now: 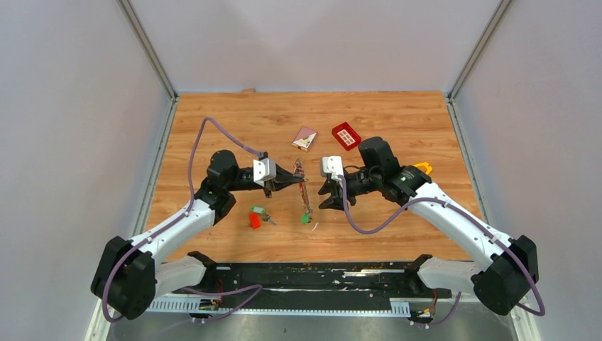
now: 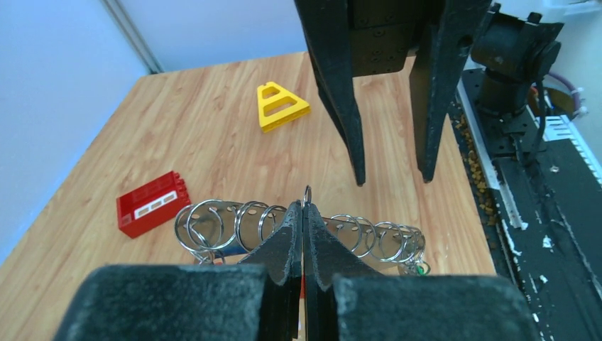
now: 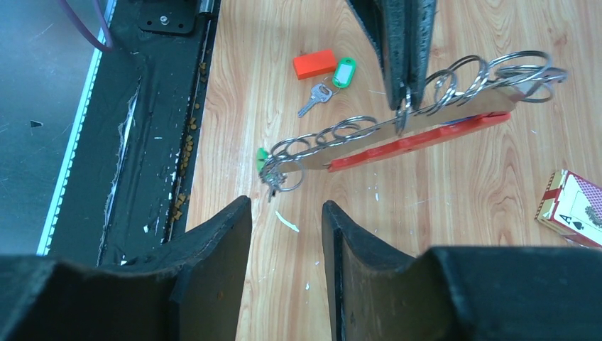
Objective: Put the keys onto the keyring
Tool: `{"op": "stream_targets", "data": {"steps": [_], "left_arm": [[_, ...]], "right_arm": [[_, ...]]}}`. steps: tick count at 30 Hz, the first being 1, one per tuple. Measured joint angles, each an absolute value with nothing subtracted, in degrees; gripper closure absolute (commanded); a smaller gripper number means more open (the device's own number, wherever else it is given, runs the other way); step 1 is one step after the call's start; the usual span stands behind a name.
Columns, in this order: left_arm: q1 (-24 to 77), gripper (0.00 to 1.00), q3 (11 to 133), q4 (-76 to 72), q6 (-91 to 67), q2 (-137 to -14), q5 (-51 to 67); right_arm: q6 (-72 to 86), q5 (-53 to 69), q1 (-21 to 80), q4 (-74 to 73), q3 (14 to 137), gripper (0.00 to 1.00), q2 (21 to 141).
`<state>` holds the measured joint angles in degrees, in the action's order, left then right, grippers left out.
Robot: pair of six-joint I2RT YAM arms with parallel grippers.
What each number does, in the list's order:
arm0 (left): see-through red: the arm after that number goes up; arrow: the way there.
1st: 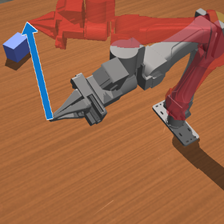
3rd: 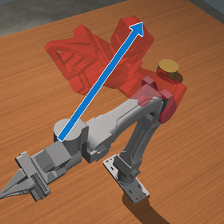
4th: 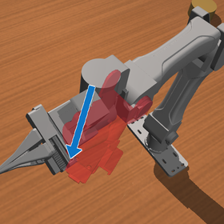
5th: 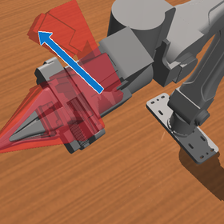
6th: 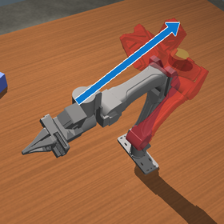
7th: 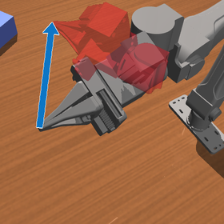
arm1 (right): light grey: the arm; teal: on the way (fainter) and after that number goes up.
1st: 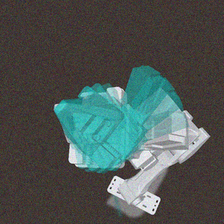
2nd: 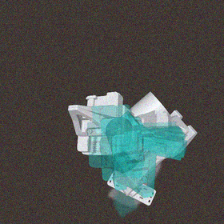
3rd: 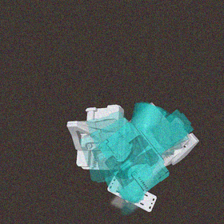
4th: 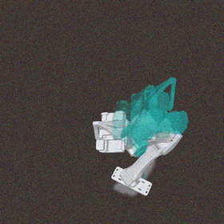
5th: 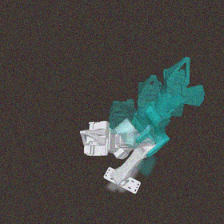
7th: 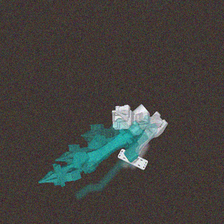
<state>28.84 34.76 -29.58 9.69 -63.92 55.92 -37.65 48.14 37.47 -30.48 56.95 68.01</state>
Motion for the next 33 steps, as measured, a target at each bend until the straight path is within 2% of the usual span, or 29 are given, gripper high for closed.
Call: {"op": "stream_targets", "data": {"steps": [19, 33], "left_arm": [[31.2, 1.00, 32.1, -33.8, 7.0, -63.9, 56.6], [32.4, 1.00, 31.2, -28.0, 16.9, -63.4, 58.0]], "right_arm": [[-39.1, 45.4, 37.5, -30.1, 56.9, 0.60, 66.6], [-39.3, 43.8, 37.5, -30.6, 58.0, 0.64, 66.1]]}}
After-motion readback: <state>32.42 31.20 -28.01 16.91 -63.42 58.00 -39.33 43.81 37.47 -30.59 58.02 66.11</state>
